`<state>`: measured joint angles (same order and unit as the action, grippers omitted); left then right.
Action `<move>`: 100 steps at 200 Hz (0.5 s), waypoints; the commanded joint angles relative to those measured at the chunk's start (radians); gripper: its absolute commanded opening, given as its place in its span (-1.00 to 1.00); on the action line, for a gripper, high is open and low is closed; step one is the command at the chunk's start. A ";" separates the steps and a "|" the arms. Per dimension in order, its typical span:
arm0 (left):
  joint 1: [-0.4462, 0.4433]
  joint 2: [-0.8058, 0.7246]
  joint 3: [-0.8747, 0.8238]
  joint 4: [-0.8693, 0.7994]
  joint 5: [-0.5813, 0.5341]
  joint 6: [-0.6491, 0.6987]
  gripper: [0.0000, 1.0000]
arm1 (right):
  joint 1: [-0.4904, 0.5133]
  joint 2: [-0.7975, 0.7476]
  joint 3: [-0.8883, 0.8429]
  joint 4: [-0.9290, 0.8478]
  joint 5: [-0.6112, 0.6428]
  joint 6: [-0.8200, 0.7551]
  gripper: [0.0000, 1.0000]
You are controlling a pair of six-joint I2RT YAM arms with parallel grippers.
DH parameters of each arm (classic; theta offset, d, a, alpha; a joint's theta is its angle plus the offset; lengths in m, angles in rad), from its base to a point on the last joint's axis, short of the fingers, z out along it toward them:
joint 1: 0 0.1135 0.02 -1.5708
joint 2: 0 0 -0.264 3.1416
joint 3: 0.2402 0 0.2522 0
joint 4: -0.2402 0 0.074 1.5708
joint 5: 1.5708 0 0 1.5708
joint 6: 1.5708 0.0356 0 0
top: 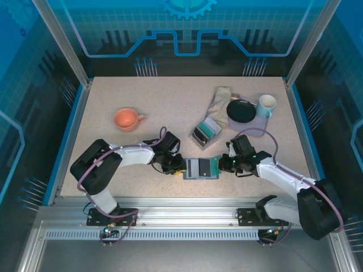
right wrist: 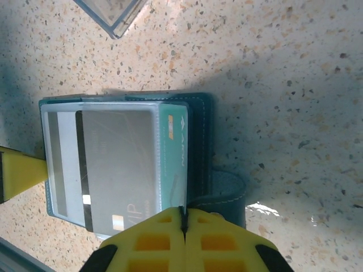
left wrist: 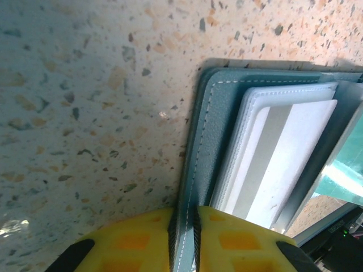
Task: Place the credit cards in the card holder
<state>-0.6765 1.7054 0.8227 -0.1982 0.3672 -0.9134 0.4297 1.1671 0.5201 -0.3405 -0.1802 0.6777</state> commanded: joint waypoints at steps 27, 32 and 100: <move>-0.021 0.045 0.008 0.005 -0.005 0.008 -0.66 | -0.031 0.002 0.009 -0.109 0.072 -0.051 -1.00; -0.021 0.045 0.007 0.005 -0.007 0.008 -0.65 | -0.032 0.002 0.007 -0.109 0.075 -0.054 -1.00; -0.020 0.056 0.014 0.002 -0.004 0.011 -0.66 | -0.039 -0.023 0.009 -0.114 0.048 -0.075 -1.00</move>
<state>-0.6773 1.7084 0.8249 -0.1982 0.3676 -0.9134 0.4110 1.1362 0.5282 -0.4065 -0.1394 0.6235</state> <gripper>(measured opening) 0.172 0.043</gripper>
